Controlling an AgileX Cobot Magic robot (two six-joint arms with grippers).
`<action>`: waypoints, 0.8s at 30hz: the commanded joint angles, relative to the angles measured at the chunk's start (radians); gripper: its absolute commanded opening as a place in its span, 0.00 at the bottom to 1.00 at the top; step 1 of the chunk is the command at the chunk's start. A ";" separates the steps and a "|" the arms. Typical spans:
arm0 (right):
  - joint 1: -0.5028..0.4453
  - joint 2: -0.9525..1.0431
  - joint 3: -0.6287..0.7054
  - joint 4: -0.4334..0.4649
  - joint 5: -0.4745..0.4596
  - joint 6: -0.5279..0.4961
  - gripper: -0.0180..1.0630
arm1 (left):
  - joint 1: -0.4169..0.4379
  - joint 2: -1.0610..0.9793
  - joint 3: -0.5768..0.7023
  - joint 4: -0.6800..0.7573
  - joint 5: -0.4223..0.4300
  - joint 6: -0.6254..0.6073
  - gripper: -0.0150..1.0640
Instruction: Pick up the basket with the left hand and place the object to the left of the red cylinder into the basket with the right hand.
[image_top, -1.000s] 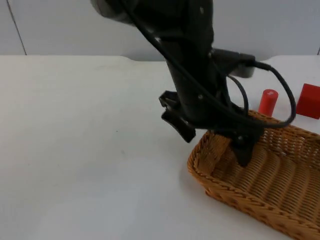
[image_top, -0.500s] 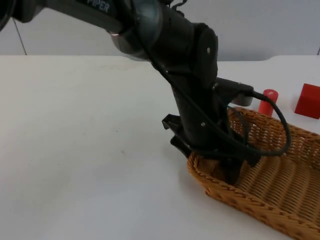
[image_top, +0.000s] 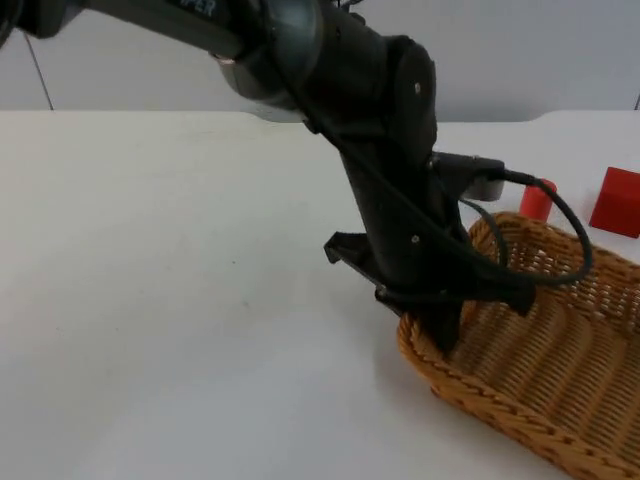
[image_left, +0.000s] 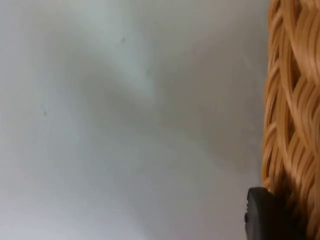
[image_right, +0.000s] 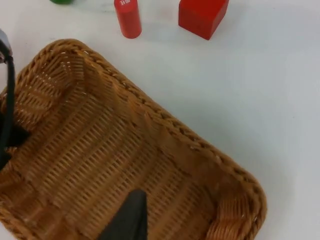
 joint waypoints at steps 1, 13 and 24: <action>0.004 -0.004 -0.009 -0.013 -0.002 -0.009 0.99 | 0.006 -0.040 0.003 0.021 0.061 0.011 0.01; 0.004 -0.004 -0.009 -0.024 -0.002 -0.009 0.99 | 0.170 -0.317 0.231 -0.086 0.102 0.069 0.01; 0.005 -0.004 -0.009 -0.024 -0.002 -0.008 0.99 | 0.520 -0.614 0.641 -0.323 -0.008 0.273 0.01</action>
